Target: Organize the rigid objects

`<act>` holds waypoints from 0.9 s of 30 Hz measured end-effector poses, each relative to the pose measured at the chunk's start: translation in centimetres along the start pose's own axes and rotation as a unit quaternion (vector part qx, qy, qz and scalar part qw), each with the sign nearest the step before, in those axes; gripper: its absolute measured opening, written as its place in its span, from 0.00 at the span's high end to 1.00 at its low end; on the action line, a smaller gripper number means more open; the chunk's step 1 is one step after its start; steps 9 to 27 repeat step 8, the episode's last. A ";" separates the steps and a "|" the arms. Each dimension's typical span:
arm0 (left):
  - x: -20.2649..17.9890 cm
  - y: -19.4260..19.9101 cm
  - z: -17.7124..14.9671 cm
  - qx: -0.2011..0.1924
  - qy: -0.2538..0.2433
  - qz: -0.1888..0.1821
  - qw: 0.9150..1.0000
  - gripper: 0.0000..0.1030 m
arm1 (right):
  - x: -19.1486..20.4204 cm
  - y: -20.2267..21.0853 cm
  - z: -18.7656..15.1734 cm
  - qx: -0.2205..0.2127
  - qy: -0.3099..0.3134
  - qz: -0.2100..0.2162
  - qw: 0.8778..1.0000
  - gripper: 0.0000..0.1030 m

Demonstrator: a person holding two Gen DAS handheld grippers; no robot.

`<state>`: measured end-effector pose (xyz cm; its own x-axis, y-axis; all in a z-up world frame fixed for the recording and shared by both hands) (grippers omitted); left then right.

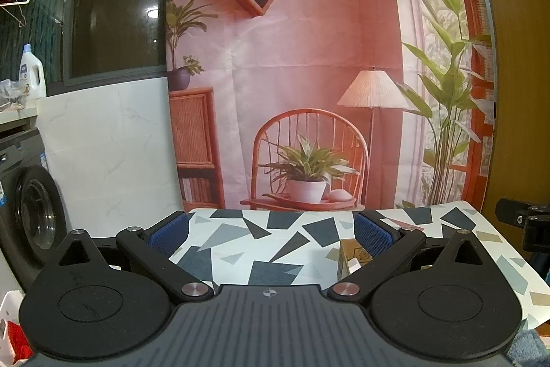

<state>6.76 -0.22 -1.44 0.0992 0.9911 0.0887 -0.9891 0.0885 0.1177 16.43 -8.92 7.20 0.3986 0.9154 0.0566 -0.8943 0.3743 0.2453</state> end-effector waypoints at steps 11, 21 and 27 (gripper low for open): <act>-0.2 0.1 0.1 -0.001 -0.001 -0.002 1.000 0.00 | 0.0 0.0 -0.1 0.001 -0.001 0.000 1.000 0.00; -0.2 0.1 0.1 -0.001 -0.001 -0.002 1.000 0.00 | 0.0 0.0 -0.1 0.001 -0.001 0.000 1.000 0.00; -0.2 0.1 0.1 -0.001 -0.001 -0.002 1.000 0.00 | 0.0 0.0 -0.1 0.001 -0.001 0.000 1.000 0.00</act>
Point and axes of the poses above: each gripper's, at about its wrist camera, not at the fingertips, and y roughly against the way its jaws point, x to its left, z to its top, the point moved 7 cm from there along -y, roughly the way its jaws point, and after that the axes turned 9 degrees about -x, right-handed, at the moved point
